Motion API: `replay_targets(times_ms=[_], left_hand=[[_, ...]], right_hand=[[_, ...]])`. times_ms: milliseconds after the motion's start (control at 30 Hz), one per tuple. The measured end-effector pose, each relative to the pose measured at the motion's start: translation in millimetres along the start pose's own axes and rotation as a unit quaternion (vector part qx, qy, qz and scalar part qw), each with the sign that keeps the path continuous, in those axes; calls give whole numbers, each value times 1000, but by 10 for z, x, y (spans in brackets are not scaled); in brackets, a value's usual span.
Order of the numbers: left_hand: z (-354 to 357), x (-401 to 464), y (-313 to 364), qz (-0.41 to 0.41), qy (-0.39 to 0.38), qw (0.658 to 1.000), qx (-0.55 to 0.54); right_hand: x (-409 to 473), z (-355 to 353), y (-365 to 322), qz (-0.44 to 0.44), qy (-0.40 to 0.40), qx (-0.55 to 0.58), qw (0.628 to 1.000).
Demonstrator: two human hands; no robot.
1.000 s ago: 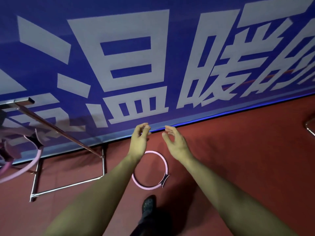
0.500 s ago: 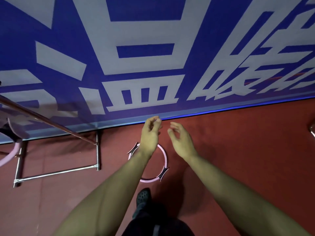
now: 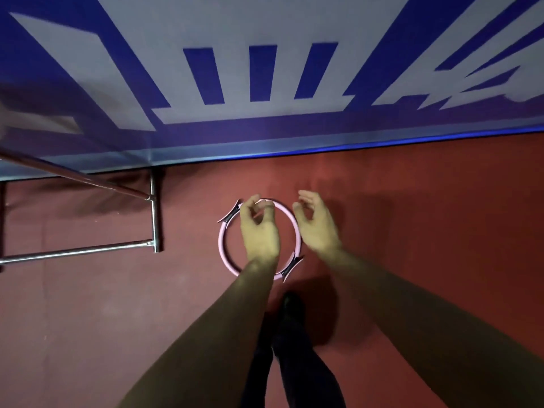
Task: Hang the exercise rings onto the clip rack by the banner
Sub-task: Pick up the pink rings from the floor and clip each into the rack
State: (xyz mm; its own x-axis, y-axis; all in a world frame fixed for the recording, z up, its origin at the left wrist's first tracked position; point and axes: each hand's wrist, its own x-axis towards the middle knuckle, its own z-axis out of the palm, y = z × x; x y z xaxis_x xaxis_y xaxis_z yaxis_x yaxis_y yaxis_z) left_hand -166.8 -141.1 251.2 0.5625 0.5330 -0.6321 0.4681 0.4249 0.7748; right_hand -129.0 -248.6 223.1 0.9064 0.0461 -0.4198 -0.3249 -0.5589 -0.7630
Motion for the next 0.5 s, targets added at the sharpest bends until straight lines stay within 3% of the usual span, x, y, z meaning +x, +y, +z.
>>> replay_targets(times_ms=[300,500], left_hand=[[83,1602,-1583,-3,136,990,-31],[-242,2789,-2538,9,180,983,42]], right_hand=[[1175,1123,1500,-6,5,-34,999],[1943,1695,2301,-23,-18,-85,996]])
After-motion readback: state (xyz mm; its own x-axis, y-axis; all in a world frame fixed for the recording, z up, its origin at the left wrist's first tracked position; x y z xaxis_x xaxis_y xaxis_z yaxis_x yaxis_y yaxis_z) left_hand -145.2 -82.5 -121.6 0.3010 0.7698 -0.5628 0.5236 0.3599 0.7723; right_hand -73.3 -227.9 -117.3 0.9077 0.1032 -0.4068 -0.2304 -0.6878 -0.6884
